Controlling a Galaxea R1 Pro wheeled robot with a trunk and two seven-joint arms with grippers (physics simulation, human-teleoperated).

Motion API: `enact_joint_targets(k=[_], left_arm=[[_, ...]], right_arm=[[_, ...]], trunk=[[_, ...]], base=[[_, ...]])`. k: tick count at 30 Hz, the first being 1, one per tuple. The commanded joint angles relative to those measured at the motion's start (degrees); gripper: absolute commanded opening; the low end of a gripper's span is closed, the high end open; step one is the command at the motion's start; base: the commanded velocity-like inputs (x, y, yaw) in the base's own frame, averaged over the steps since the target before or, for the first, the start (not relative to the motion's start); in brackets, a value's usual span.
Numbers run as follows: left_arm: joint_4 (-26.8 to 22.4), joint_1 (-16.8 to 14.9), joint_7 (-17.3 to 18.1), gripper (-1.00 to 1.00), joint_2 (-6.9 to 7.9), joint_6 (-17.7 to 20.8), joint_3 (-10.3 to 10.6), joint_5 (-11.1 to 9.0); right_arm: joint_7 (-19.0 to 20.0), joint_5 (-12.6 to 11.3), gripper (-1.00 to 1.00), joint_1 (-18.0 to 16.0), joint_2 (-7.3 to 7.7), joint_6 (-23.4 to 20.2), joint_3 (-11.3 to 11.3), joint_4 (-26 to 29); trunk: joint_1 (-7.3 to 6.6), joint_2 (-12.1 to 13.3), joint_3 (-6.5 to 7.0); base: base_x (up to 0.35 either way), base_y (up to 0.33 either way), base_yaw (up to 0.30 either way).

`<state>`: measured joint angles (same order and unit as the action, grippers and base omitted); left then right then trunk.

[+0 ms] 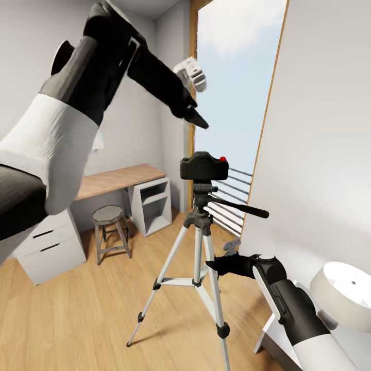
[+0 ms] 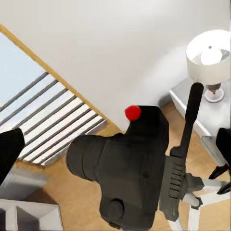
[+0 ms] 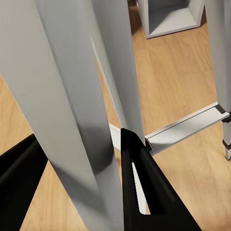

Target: Attach the digital camera to the camera tripod in the bedroom.

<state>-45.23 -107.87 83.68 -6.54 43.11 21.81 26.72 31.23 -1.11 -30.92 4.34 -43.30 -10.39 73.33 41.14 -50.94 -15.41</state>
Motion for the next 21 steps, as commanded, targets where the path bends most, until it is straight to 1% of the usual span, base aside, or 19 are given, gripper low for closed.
enact_joint_targets(k=[1,2,3,5,6,8,9,13,16,17,19,20,21], left_arm=[[-1.09,-0.06,0.47,1.00,0.43,0.62,-2.99,0.64],[-2.06,-0.06,0.45,1.00,0.88,0.63,-5.66,0.74],[-3.61,-0.06,0.45,1.00,1.74,0.62,-10.21,0.88],[-4.62,-0.04,0.54,1.00,2.69,0.60,-13.37,0.98],[-4.95,-0.05,0.61,1.00,3.24,0.62,-14.50,0.98],[-5.36,-0.03,0.67,1.00,4.51,0.63,-16.12,0.97],[-5.44,-0.02,0.71,1.00,5.85,0.66,-17.16,1.04],[-5.47,0.71,0.67,1.00,8.43,0.71,-18.24,1.51],[-5.48,3.16,0.20,1.00,10.09,0.72,-18.63,2.31],[-5.40,5.62,-0.93,1.00,11.16,0.73,-18.83,3.02],[-5.25,8.48,-3.02,1.00,12.29,0.79,-18.97,3.82],[-4.84,11.59,-6.04,1.00,13.49,0.94,-19.08,4.64],[-4.44,13.30,-7.87,1.00,14.09,1.14,-19.11,5.03]], right_arm=[[0.06,0.41,-1.00,-0.02,0.05,-0.41,-0.04,0.02],[0.06,0.39,-1.00,-0.02,0.05,-0.37,-0.05,0.01],[0.06,0.34,-1.00,-0.02,0.05,-0.29,-0.04,0.01],[0.03,0.30,-1.00,-0.02,0.05,-0.23,-0.05,-0.01],[0.02,0.29,-1.00,-0.02,0.05,-0.20,-0.05,0.01],[0.00,0.27,-1.00,-0.02,0.05,-0.14,-0.06,-0.01],[-0.01,0.26,-1.00,-0.02,0.05,-0.12,-0.06,0.00],[-0.02,0.23,-1.00,-0.02,0.05,-0.12,-0.06,-0.02],[0.02,0.23,-1.00,-0.02,0.05,-0.18,-0.06,-0.01],[0.03,0.26,-1.00,-0.02,0.05,-0.27,-0.06,0.01],[0.04,0.30,-1.00,-0.02,0.05,-0.37,-0.05,0.00],[0.05,0.32,-1.00,-0.02,0.05,-0.47,-0.02,0.00],[0.05,0.32,-1.00,-0.02,0.05,-0.50,-0.01,-0.01]], trunk=[[0.02,-0.04,-0.10],[0.02,-0.04,-0.10],[0.02,-0.04,-0.10],[0.02,-0.04,-0.10],[0.02,-0.04,-0.10],[0.02,-0.04,-0.10],[0.02,-0.04,-0.10],[0.02,-0.04,-0.10],[0.02,-0.04,-0.10],[0.02,-0.04,-0.10],[0.02,-0.04,-0.10],[0.02,-0.04,-0.10],[0.02,-0.04,-0.10]], base=[[0.000,0.000,0.000],[0.000,0.000,0.000],[0.000,0.000,0.000],[0.000,0.000,0.000],[0.000,0.000,0.000],[0.000,0.000,0.000],[0.000,0.000,0.000],[0.000,0.000,0.000],[0.000,0.000,0.000],[0.000,0.000,0.000],[0.000,0.000,0.000],[0.000,0.000,0.000],[0.000,0.000,0.000]])
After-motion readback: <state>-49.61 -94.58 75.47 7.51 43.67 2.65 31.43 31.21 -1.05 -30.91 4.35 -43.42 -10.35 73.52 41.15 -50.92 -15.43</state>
